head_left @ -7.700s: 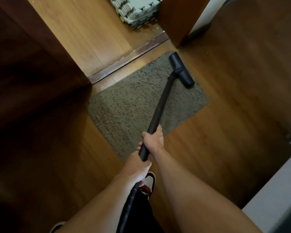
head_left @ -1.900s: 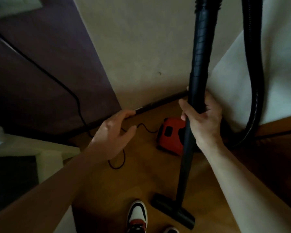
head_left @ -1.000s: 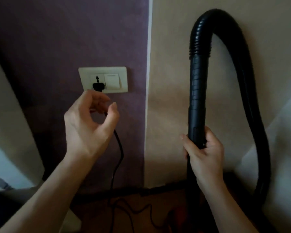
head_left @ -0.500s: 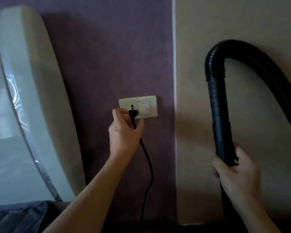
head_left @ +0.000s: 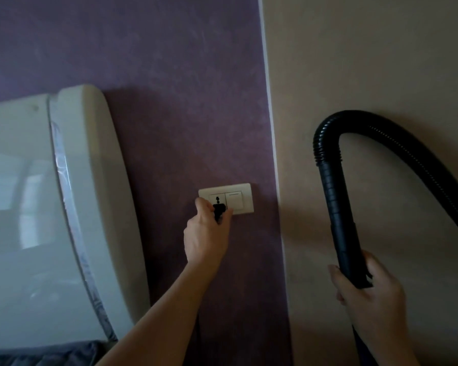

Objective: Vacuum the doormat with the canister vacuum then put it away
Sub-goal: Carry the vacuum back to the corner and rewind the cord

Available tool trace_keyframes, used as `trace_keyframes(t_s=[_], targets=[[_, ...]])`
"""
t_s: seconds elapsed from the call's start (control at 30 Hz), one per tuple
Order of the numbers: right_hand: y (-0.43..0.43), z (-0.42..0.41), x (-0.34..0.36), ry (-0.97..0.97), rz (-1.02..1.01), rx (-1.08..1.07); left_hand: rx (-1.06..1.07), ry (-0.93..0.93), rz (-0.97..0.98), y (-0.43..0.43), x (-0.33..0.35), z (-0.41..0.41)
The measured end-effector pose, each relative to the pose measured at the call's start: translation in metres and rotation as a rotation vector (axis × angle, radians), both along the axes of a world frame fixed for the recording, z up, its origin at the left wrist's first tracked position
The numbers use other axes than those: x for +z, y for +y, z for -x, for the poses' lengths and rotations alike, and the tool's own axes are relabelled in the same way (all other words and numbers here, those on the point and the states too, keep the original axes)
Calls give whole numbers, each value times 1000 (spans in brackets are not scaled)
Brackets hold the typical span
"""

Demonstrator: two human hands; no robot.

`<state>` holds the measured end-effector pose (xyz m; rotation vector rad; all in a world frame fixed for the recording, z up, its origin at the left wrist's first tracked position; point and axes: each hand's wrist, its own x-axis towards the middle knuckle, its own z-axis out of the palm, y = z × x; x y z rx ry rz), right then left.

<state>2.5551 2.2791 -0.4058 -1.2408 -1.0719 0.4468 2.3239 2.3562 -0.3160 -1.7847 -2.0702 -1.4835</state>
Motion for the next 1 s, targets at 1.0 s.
trace_keyframes(t_s=[1.0], targets=[[-13, -9, 1, -32, -32, -79, -549, -230, 334, -49, -100, -13]])
